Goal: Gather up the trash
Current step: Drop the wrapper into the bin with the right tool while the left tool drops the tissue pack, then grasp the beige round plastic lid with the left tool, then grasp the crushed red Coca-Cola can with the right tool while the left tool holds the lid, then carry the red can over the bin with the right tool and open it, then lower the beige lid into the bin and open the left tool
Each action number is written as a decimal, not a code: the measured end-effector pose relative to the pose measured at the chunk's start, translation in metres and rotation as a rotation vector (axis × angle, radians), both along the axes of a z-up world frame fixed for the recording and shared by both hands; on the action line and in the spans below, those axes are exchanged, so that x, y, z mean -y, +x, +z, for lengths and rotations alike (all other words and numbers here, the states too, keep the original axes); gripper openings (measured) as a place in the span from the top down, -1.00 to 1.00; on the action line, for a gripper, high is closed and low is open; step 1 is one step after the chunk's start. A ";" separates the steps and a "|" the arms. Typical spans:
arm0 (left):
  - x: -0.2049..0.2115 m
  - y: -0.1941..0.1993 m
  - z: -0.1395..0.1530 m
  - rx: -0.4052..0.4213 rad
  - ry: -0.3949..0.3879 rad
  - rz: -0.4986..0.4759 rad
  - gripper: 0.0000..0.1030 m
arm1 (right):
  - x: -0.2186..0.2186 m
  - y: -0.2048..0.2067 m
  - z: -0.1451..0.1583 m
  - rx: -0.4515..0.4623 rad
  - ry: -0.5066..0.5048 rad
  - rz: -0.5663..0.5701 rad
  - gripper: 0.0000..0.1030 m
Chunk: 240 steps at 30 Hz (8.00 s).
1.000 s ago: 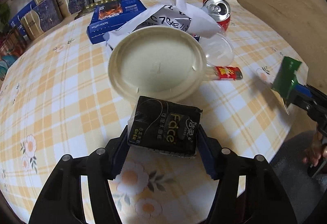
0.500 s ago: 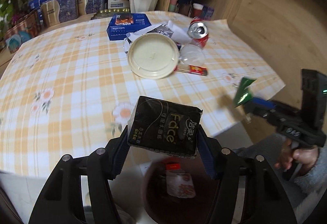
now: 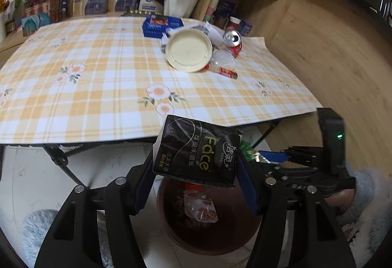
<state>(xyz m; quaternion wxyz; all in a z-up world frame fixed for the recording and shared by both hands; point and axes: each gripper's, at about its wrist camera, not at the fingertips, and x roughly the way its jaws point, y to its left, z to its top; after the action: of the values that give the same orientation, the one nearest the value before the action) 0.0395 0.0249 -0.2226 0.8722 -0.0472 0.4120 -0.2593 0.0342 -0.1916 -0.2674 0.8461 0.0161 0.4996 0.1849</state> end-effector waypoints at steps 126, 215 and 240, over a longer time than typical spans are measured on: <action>0.063 0.180 0.020 0.071 0.071 0.123 -0.62 | 0.103 0.219 0.101 0.332 -0.096 -0.397 -0.89; -0.034 0.000 0.039 0.055 -0.021 0.228 -0.62 | -0.035 0.013 -0.100 -0.355 -0.079 -0.080 -0.02; 0.022 0.001 0.001 0.073 0.088 0.001 -0.62 | 0.037 -0.006 0.046 0.177 -0.080 -0.159 -0.83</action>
<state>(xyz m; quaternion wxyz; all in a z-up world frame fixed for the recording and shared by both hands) 0.0408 0.0030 -0.2214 0.8880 0.0005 0.3908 -0.2423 0.0286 -0.2282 -0.2214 0.8989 0.0056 0.4272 0.0976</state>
